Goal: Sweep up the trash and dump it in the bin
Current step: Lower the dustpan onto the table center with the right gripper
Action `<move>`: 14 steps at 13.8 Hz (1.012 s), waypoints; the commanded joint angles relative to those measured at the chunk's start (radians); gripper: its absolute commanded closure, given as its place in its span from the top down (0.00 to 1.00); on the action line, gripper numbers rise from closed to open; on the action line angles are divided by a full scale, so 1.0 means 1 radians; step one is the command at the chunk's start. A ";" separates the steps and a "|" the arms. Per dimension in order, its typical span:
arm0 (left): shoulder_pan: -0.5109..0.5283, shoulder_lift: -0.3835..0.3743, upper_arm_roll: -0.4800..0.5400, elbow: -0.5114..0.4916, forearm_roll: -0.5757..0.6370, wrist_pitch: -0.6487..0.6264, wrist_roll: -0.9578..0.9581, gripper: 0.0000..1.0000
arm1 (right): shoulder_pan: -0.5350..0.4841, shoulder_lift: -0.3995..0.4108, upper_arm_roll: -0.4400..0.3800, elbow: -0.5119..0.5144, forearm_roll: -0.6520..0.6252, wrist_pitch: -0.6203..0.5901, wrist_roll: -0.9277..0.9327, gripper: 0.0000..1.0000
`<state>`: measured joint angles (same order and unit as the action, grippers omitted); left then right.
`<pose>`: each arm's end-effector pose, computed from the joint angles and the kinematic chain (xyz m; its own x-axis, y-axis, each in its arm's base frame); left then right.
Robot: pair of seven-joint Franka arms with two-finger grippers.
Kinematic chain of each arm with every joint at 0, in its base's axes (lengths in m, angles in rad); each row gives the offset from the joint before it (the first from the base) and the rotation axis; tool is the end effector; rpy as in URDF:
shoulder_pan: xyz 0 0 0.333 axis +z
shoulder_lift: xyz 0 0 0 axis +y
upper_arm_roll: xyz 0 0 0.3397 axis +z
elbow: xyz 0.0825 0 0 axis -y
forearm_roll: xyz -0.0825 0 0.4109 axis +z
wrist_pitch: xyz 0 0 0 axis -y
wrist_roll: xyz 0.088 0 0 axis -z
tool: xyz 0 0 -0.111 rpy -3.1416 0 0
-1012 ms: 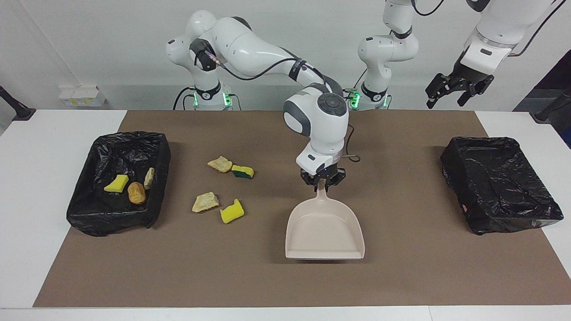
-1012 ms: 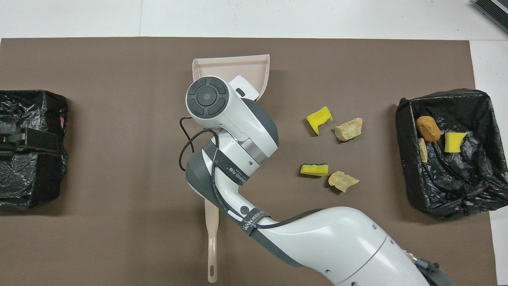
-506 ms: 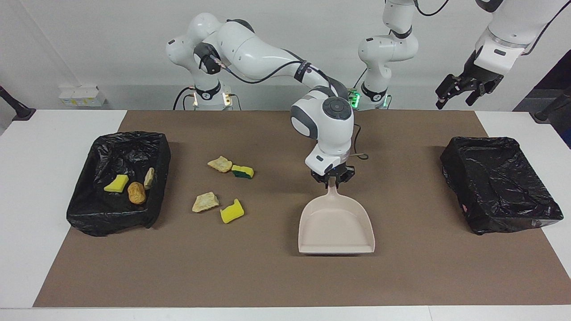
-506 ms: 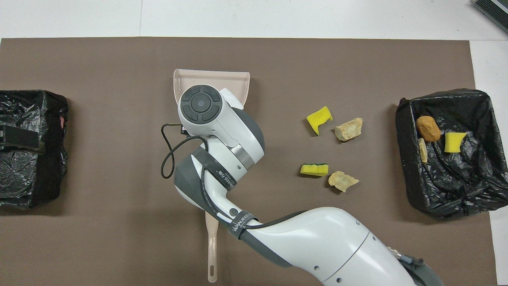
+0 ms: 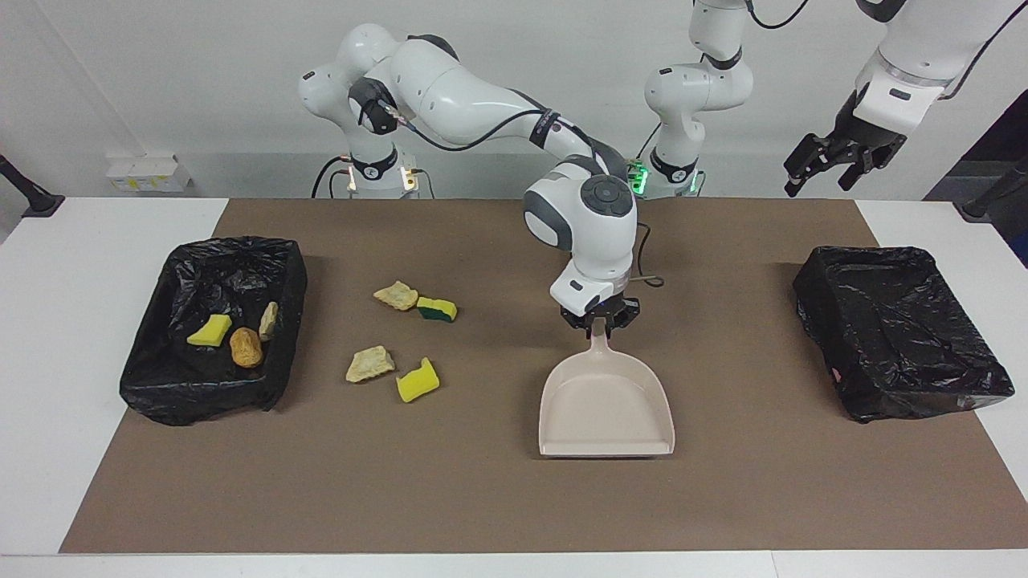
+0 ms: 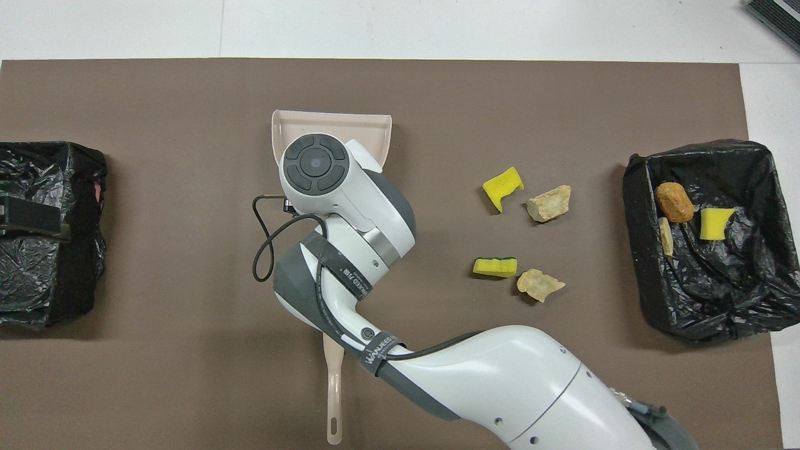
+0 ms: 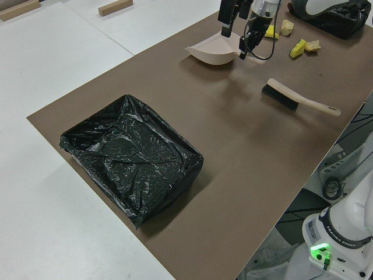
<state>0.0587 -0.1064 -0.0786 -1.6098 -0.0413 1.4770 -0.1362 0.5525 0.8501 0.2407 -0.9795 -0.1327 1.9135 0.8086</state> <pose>0.5353 -0.0182 0.6761 0.9931 0.1128 -0.0309 0.1137 -0.9931 0.0289 0.6355 0.5258 0.3766 0.9971 -0.0678 0.0333 -0.0638 -0.9920 -0.1090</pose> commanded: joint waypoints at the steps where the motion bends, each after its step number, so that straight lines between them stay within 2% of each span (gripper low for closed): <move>1: 0.003 -0.006 -0.001 -0.001 0.003 -0.007 0.000 1.00 | -0.011 0.004 0.014 0.016 0.007 -0.008 0.012 0.54; 4: 0.001 -0.006 -0.001 -0.001 0.003 -0.007 0.000 1.00 | -0.016 -0.011 0.014 0.010 0.007 -0.008 0.014 0.63; 7: 0.003 -0.006 -0.001 -0.001 0.003 -0.007 -0.002 1.00 | -0.013 -0.098 0.012 -0.037 0.027 -0.008 0.047 0.77; 8: 0.003 -0.006 -0.001 -0.001 0.003 -0.007 0.000 1.00 | -0.013 -0.144 0.012 -0.083 0.025 -0.008 0.070 0.79; 10: 0.003 -0.006 -0.001 -0.001 0.003 -0.007 -0.002 1.00 | -0.008 -0.263 0.014 -0.210 0.027 -0.046 0.077 0.90; 12: 0.003 -0.006 -0.001 -0.001 0.003 -0.007 0.000 1.00 | 0.004 -0.398 0.014 -0.388 0.074 -0.059 0.083 0.91; 14: 0.003 -0.006 -0.001 0.001 0.003 -0.007 0.000 1.00 | 0.026 -0.480 0.017 -0.525 0.081 -0.051 0.081 0.93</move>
<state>0.0587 -0.1064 -0.0786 -1.6098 -0.0413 1.4770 -0.1362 0.5714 0.5110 0.2570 -1.2727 -0.0787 1.8270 0.8603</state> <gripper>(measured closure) 0.000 0.079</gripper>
